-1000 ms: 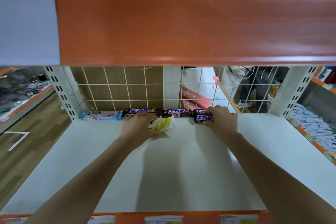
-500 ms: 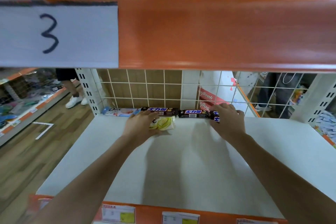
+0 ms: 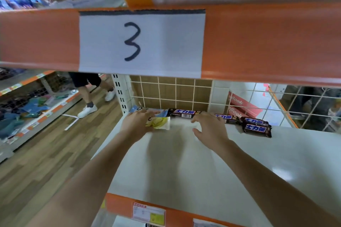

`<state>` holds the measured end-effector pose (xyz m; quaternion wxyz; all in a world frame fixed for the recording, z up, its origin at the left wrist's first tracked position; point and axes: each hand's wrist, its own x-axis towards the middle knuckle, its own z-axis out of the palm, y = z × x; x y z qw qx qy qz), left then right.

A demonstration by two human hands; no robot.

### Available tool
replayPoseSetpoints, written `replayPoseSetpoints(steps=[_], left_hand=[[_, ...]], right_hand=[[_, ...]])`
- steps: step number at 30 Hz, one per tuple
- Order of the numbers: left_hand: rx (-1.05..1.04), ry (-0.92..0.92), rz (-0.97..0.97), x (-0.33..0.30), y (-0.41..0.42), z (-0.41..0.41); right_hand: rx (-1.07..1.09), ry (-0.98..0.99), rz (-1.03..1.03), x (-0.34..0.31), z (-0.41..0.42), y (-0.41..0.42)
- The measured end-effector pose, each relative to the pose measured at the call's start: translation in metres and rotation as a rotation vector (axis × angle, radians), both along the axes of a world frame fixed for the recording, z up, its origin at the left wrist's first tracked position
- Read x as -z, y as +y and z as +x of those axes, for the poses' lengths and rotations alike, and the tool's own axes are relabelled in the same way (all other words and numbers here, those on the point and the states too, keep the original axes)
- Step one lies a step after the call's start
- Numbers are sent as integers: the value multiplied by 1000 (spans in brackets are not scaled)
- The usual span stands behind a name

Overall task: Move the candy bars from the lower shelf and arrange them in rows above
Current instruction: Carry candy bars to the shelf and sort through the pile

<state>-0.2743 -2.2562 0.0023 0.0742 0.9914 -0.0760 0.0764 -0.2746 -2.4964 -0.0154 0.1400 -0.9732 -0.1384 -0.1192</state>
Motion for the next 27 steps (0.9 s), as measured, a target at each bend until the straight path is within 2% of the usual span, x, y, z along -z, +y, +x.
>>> replayPoseSetpoints(steps=[8, 14, 19, 27], left_hand=[[-34, -8, 53, 0, 18, 28], [-52, -30, 37, -3, 17, 43], [-51, 25, 78, -1, 16, 45], [-56, 26, 21, 6, 16, 42]], right_hand=[[-82, 25, -35, 6, 3, 33], [-81, 19, -25, 5, 2, 25], [-63, 32, -34, 3, -1, 18], [-53, 37, -9, 4, -8, 11]])
